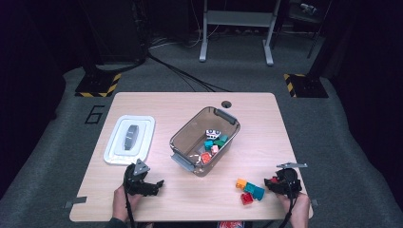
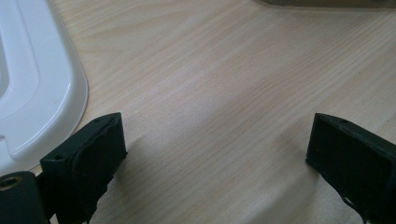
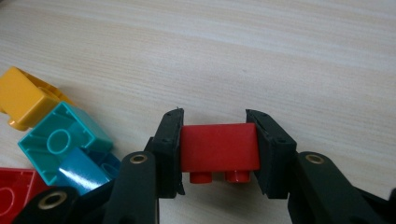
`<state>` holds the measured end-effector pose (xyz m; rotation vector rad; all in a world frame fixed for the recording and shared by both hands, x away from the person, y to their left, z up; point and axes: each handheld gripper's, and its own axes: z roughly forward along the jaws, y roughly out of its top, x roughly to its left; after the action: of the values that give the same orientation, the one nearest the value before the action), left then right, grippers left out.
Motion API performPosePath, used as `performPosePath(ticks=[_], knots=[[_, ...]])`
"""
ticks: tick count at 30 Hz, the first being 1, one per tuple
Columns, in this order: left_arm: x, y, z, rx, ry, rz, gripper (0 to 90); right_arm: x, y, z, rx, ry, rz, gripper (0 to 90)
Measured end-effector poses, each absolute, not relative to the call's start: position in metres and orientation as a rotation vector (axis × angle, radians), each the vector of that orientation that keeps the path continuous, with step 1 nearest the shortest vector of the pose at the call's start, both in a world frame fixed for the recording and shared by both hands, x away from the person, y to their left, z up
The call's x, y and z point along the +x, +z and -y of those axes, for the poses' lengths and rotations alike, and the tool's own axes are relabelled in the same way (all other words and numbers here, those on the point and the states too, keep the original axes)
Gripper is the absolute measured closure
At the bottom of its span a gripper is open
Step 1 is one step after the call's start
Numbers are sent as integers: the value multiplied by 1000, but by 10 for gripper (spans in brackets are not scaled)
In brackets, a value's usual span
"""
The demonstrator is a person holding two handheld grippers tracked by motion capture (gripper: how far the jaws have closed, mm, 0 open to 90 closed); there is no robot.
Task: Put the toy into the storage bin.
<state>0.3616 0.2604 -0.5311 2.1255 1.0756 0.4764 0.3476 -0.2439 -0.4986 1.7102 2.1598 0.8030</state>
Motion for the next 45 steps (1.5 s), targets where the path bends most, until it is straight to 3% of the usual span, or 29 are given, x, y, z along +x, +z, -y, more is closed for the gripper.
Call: performPosePath(ticks=[45], knots=[[362,-531,-260,2125,476,-1076,45,394,-419,187,1381,867,-2213,581]])
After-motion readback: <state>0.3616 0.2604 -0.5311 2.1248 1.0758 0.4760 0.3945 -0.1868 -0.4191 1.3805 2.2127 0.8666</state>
